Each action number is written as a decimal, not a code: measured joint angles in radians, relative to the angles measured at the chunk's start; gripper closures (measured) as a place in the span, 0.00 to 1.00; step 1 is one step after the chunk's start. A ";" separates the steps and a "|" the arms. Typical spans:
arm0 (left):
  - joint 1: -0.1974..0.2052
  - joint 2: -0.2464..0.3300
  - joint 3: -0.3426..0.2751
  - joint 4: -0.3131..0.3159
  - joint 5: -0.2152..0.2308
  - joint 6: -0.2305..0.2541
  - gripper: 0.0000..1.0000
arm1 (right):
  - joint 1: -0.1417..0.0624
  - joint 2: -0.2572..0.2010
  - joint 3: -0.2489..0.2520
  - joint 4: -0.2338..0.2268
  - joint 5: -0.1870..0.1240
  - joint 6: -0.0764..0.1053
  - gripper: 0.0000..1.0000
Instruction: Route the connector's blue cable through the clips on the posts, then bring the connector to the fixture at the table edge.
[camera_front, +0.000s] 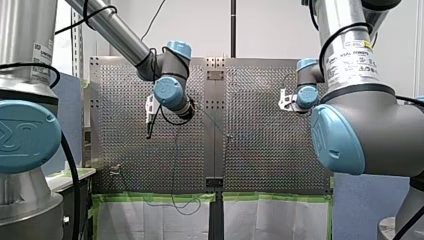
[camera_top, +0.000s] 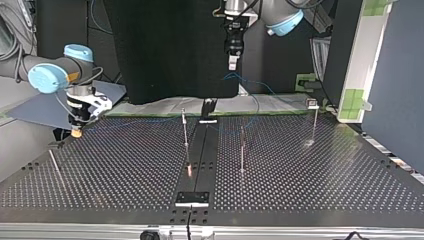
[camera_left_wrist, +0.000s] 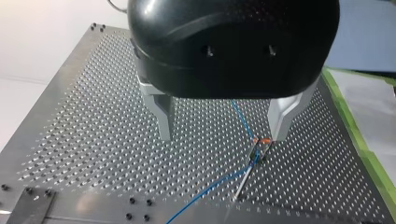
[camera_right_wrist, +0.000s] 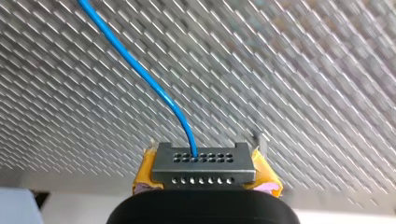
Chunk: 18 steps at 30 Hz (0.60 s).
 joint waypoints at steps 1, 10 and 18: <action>0.000 0.011 -0.011 0.001 -0.006 0.004 0.01 | -0.009 -0.009 0.000 0.000 0.000 -0.004 1.00; 0.001 0.088 -0.088 0.052 0.010 0.018 0.01 | -0.073 -0.079 0.000 -0.017 -0.037 -0.039 1.00; 0.006 0.153 -0.153 0.117 0.070 -0.015 0.01 | -0.091 -0.148 -0.001 0.008 -0.093 -0.080 1.00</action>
